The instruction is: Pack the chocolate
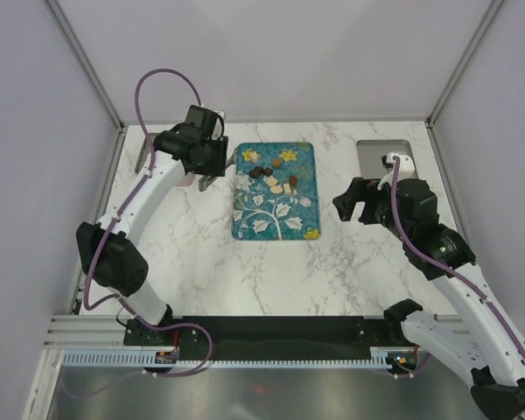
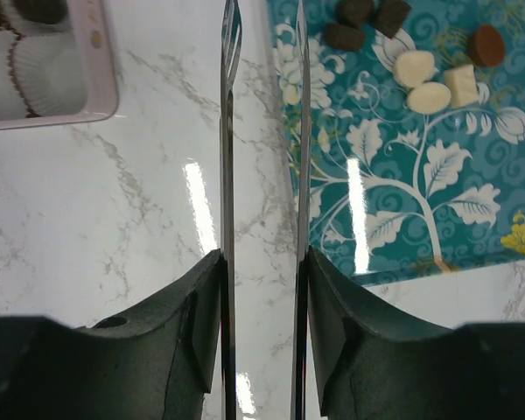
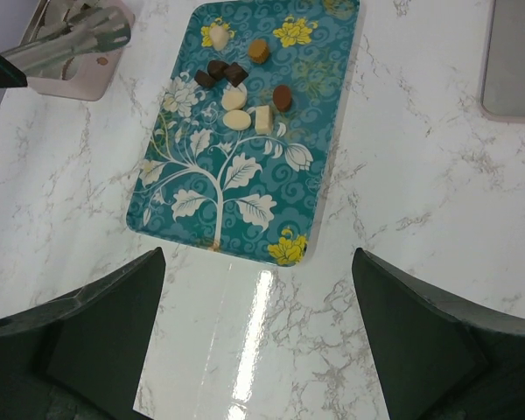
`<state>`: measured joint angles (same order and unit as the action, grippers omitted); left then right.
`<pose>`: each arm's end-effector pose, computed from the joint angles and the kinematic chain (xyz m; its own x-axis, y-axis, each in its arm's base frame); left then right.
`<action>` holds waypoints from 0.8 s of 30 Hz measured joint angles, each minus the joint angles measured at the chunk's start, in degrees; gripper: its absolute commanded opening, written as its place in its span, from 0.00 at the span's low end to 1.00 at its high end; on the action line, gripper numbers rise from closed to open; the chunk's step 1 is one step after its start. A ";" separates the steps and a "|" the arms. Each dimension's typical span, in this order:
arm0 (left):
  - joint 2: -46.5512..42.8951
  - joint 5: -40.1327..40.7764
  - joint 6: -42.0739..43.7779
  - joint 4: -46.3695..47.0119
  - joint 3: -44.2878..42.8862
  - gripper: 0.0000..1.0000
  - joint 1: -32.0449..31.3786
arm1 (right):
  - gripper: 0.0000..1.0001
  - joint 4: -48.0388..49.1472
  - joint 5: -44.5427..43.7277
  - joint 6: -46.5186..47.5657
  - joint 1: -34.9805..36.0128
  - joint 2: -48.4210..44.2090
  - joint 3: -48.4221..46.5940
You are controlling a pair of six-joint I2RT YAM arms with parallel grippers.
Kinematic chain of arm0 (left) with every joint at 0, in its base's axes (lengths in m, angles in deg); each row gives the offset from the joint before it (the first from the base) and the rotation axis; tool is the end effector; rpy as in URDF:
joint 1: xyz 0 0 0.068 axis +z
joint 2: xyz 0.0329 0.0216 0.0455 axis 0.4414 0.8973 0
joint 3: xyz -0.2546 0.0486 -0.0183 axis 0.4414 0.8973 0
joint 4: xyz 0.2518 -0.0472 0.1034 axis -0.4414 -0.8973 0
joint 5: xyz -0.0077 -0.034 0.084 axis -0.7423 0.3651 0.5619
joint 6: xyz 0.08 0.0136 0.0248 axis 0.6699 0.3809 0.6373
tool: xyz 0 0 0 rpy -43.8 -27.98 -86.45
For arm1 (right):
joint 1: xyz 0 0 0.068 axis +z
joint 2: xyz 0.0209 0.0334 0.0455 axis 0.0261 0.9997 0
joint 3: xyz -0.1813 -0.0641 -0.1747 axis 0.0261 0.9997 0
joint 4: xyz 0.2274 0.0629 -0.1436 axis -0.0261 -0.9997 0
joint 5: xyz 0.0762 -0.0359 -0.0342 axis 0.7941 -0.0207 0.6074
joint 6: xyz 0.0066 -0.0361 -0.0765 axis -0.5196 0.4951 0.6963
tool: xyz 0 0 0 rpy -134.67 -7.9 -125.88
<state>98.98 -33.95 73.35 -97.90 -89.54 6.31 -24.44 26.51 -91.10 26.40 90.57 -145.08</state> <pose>0.3726 -0.1270 0.3087 -0.7764 0.0792 -0.6253 0.1355 0.9899 -0.0428 0.2119 0.0951 0.3383 -0.4685 0.1997 -0.8606 -0.2272 0.9141 0.3358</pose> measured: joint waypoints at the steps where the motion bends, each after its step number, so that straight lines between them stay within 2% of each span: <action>1: -0.07 -0.02 0.00 0.04 0.59 0.49 -1.36 | 0.96 -0.15 0.00 -0.02 0.00 -0.09 0.00; 9: 0.57 -0.26 0.00 1.18 3.80 0.51 -6.80 | 0.96 -0.31 0.07 -0.15 0.00 -0.76 0.00; 24: 10.78 -0.37 0.66 6.86 5.51 0.55 -7.26 | 0.97 -0.33 -0.20 -0.13 0.00 -0.94 0.00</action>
<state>109.76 -34.32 74.00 -91.04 -84.03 -0.94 -24.77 26.32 -91.23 26.40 89.63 -145.08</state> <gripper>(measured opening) 0.549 0.966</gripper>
